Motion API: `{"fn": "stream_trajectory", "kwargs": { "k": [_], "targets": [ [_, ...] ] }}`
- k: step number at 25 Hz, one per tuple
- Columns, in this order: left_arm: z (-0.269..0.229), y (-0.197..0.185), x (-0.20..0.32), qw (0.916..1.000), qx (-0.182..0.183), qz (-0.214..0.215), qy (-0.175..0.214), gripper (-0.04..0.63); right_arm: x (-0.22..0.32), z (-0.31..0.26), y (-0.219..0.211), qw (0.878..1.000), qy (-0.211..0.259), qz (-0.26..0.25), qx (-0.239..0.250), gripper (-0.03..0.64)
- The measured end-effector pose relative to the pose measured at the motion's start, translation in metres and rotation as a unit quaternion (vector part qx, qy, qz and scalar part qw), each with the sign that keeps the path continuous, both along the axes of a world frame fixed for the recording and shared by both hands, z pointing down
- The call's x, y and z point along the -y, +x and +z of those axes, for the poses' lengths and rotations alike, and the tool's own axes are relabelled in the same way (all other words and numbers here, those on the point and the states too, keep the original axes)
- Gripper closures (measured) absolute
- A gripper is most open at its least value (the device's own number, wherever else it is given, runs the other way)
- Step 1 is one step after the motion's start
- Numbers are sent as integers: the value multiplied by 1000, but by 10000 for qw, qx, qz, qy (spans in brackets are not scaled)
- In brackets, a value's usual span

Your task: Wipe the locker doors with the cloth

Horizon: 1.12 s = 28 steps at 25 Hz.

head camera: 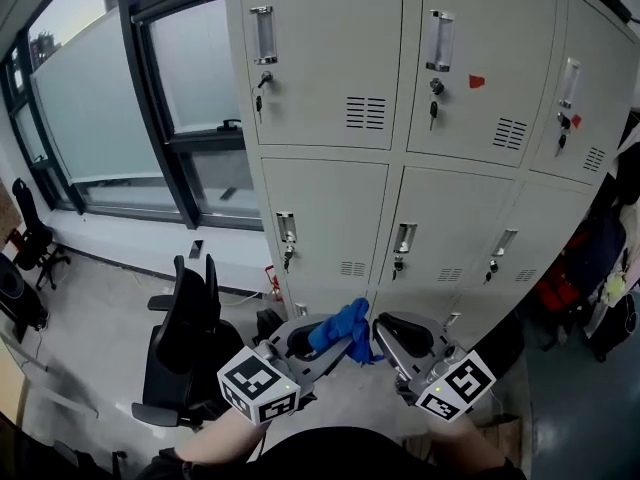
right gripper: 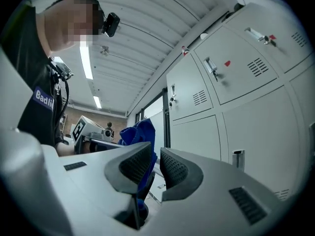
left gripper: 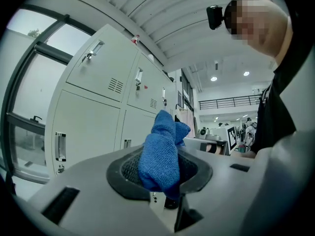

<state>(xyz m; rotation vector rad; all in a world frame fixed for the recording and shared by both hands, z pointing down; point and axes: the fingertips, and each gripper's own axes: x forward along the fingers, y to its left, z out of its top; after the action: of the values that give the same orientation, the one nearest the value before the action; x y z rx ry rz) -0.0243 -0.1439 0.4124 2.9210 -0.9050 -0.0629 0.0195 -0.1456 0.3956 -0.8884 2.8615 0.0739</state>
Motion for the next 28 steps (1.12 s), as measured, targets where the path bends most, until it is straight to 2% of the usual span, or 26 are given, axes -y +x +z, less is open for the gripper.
{"fn": "stream_trajectory", "kwargs": {
  "k": [10,28],
  "targets": [
    [-3,18,-5,10000,-7,-41,43,482,-4,3,17,9999,-16,-37,-138,565],
    [-4,6,-14,9998,24,-151,98,482,-21,1,18,9997,-32,60,-235,565]
  ]
}}
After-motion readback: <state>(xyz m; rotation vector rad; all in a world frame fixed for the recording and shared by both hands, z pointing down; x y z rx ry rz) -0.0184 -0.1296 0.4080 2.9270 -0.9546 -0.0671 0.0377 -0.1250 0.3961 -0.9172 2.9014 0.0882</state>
